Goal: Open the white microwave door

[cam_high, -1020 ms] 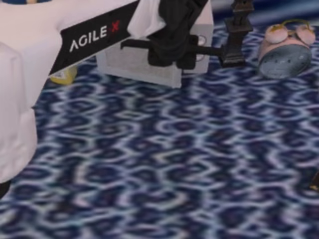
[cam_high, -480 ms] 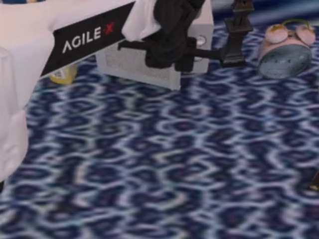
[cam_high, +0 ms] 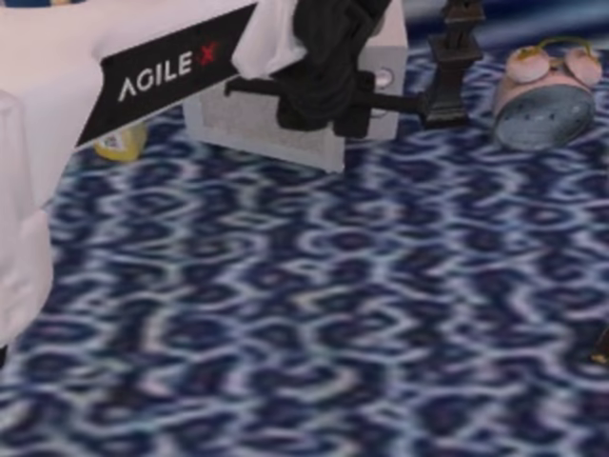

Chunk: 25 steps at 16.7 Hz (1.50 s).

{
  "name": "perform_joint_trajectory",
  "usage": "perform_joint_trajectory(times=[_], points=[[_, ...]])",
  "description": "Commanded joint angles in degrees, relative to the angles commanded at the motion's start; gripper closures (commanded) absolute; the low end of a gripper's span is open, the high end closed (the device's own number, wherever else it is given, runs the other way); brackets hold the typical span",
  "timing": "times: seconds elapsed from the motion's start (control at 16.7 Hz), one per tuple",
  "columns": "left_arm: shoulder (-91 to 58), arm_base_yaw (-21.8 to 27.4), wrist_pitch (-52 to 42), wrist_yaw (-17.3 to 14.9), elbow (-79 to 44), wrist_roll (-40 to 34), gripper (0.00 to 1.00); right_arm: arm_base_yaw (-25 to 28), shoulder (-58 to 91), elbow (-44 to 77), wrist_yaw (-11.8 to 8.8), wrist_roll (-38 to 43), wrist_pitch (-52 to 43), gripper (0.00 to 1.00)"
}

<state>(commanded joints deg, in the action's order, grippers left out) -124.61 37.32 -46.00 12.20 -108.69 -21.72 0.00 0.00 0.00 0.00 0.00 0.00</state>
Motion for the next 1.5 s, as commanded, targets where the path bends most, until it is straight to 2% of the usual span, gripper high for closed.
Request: perform_joint_trajectory(times=[0.78, 1.14, 1.5], points=[[-0.03, 0.44, 0.15, -0.48, 0.24, -0.17, 1.0, 0.0, 0.0, 0.0, 0.0, 0.0, 0.0, 0.0], [3.69, -0.57, 2.97, -2.11, 5.87, 4.02, 1.0, 0.0, 0.0, 0.0, 0.0, 0.0, 0.0, 0.0], [3.74, -0.58, 3.01, -2.13, 5.95, 4.09, 1.0, 0.0, 0.0, 0.0, 0.0, 0.0, 0.0, 0.0]])
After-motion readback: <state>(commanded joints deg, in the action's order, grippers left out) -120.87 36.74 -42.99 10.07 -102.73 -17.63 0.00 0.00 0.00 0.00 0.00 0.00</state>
